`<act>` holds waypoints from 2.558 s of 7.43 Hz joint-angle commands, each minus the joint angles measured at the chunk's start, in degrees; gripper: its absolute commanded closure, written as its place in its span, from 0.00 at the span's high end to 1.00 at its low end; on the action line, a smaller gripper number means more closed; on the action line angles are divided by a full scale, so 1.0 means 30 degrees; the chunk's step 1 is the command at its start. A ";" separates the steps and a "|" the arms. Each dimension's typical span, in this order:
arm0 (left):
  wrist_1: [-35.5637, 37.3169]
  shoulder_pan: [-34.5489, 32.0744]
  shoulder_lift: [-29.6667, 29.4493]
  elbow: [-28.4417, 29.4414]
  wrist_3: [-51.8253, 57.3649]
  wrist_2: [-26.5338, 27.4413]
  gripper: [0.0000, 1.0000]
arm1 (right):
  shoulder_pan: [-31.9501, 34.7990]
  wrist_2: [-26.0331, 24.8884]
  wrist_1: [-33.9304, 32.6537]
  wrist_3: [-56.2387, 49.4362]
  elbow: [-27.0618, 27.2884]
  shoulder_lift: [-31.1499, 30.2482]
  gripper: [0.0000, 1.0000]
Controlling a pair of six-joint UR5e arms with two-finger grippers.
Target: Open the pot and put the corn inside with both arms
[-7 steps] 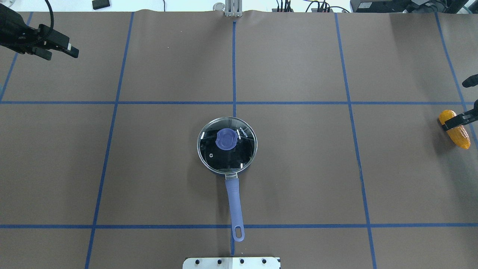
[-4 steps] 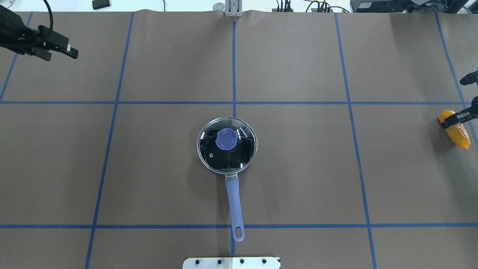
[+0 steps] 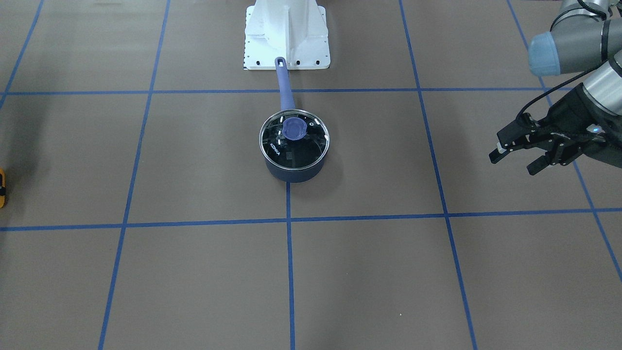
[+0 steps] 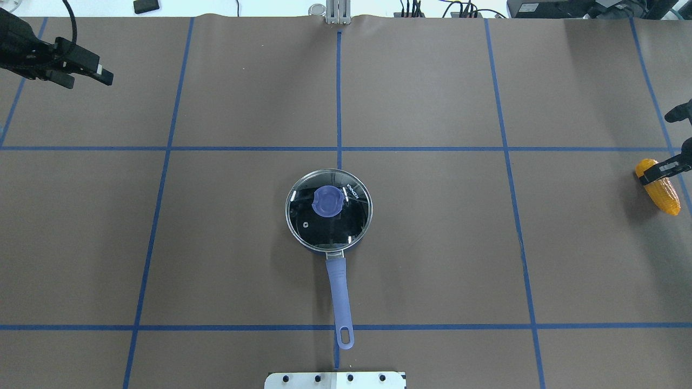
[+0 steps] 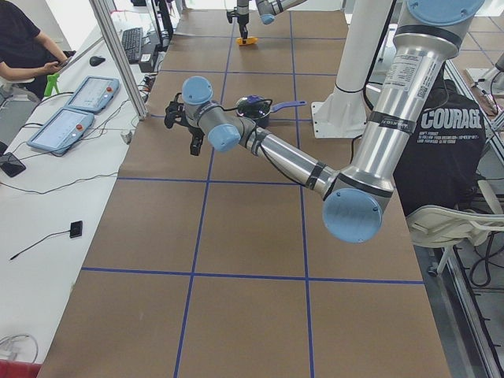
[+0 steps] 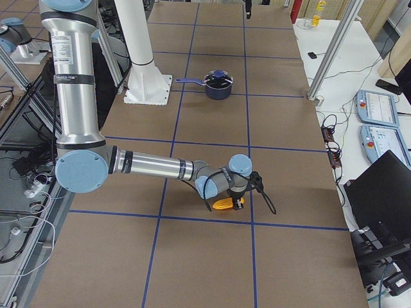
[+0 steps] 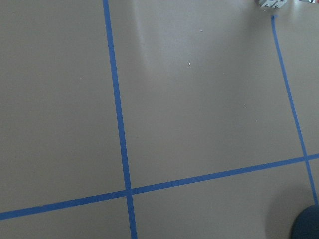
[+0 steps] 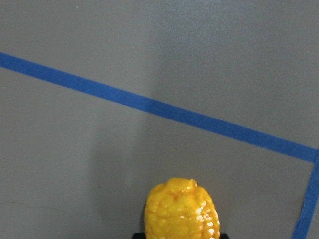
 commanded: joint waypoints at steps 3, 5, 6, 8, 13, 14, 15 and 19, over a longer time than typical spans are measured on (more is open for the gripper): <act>0.0087 0.0893 -0.1090 0.0112 -0.1583 0.0626 0.98 | 0.0513 0.1112 -0.2381 0.0000 0.1210 0.1025 0.45; 0.0088 0.2764 -0.2467 -0.0149 -0.4886 0.2878 0.98 | 0.0955 0.1260 -0.5602 -0.0029 0.2758 0.2052 0.45; 0.0146 0.3702 -0.2560 -0.0877 -0.5773 0.3497 0.98 | 0.1160 0.1260 -0.7648 -0.0029 0.3782 0.2724 0.45; 0.0640 0.5926 -0.2910 -0.2400 -0.8581 0.5251 0.98 | 0.1396 0.1231 -1.0442 -0.0029 0.4524 0.4306 0.45; 0.7377 1.2343 -0.5659 -0.5690 -1.1343 1.1170 0.98 | 0.1542 0.1289 -1.2294 -0.0029 0.4320 0.6038 0.45; 0.7644 1.3108 -0.6246 -0.5399 -1.1783 1.1817 0.98 | 0.1572 0.1463 -1.2355 0.0000 0.4291 0.6157 0.45; 0.7617 1.3463 -0.6977 -0.4584 -1.2078 1.2143 0.98 | 0.1601 0.1465 -1.2356 0.0000 0.4261 0.6304 0.45; 0.7295 1.3701 -0.8768 -0.1271 -1.2052 1.2901 0.98 | 0.1631 0.1641 -1.2356 0.0000 0.4261 0.6305 0.45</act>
